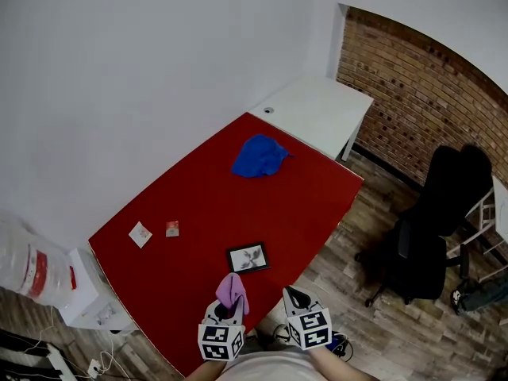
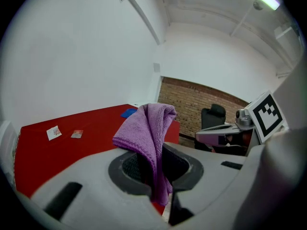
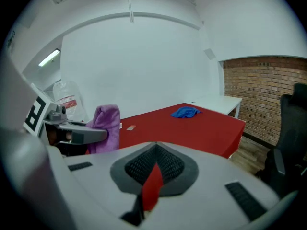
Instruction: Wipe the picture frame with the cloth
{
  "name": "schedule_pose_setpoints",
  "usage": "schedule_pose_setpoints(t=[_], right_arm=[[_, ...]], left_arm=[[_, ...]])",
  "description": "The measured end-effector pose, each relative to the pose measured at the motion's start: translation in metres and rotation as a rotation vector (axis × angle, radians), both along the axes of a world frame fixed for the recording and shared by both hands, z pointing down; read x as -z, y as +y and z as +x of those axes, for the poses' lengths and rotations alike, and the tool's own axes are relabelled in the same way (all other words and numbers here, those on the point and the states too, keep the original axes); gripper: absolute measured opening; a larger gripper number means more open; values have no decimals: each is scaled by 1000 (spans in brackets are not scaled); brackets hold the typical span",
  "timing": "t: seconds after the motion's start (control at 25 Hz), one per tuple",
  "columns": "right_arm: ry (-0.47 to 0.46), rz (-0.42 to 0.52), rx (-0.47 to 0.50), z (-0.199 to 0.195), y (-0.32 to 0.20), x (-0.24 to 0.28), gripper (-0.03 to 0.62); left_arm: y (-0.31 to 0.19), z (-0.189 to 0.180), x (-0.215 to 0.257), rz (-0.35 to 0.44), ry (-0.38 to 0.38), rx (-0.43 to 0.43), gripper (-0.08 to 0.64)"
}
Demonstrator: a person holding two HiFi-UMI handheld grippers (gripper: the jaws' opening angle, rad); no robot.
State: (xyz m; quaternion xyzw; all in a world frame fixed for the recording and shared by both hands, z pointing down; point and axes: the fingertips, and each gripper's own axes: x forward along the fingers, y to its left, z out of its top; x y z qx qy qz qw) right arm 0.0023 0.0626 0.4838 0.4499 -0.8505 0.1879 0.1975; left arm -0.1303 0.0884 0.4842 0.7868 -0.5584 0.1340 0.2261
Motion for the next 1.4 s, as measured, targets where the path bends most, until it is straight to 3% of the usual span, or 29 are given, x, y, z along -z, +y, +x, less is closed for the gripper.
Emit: schedule_pose_setpoints(t=[0.56, 0.96, 1.04, 1.12, 1.28, 1.4], right_arm=[[-4, -34, 14, -11, -33, -24, 5], [13, -62, 19, -24, -70, -56, 5], [12, -64, 23, -27, -74, -60, 5], [13, -68, 28, -28, -75, -64, 5], [12, -86, 40, -34, -77, -74, 5], [9, -94, 52, -38, -75, -77, 5]], left_arm=[[-31, -10, -17, -27, -23, 18, 54], [-81, -19, -49, -37, -125, -18, 54], [-93, -21, -56, -30, -184, -60, 54], [-109, -24, -69, -32, -290, -137, 54], [-150, -38, -118, -73, -708, -389, 54], [-167, -45, -160, -165, -891, -552, 54]])
